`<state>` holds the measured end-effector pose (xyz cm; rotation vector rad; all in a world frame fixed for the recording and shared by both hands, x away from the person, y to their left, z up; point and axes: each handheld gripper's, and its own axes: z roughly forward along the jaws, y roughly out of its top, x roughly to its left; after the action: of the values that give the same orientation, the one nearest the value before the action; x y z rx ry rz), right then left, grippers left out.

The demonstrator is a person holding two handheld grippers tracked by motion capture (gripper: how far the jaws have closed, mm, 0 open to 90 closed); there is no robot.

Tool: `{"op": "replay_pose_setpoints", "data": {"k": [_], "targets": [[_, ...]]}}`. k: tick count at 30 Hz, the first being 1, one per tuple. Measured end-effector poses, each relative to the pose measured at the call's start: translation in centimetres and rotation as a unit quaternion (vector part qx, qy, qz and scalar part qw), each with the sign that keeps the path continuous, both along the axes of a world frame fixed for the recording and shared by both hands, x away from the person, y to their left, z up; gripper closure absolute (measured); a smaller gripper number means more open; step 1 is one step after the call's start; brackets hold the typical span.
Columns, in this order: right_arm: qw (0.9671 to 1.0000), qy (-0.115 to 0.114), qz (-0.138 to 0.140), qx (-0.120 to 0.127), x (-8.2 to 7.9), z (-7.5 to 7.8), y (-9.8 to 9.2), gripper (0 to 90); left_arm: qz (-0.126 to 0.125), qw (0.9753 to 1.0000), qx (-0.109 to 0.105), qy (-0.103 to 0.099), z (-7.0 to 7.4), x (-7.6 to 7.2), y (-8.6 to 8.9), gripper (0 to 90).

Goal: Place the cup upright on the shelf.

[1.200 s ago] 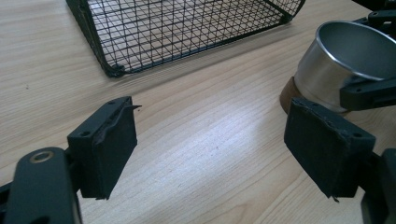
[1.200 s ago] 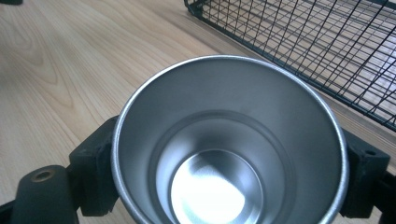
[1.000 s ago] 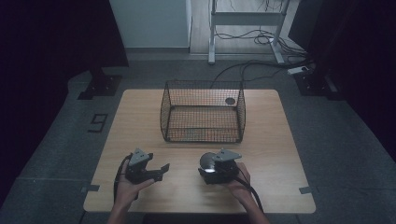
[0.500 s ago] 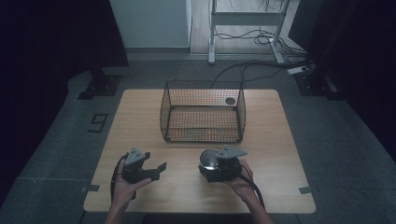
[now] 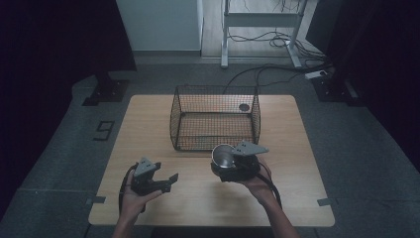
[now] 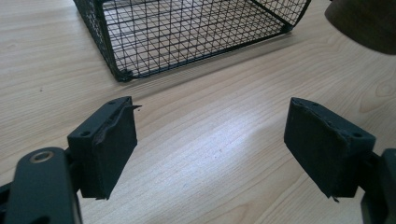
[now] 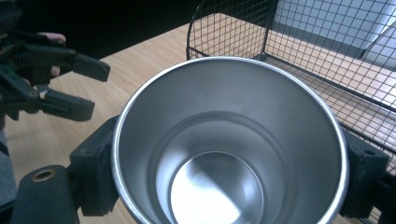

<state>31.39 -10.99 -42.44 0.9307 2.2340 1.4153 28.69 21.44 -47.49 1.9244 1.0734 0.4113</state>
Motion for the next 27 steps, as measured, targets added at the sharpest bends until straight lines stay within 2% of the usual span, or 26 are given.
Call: {"op": "replay_pose_setpoints", "data": {"k": [17,27], "targets": [[0.9999,0.002,-0.002,0.013,2.3,2.0,0.2,14.8,0.003,1.0000,0.000,0.000,0.0,-0.2,-0.1,17.4],[0.9999,0.009,-0.008,0.012,3.8,2.5,0.3,14.8,0.001,1.0000,0.001,0.000,0.1,-0.3,-0.1,17.4]]}}
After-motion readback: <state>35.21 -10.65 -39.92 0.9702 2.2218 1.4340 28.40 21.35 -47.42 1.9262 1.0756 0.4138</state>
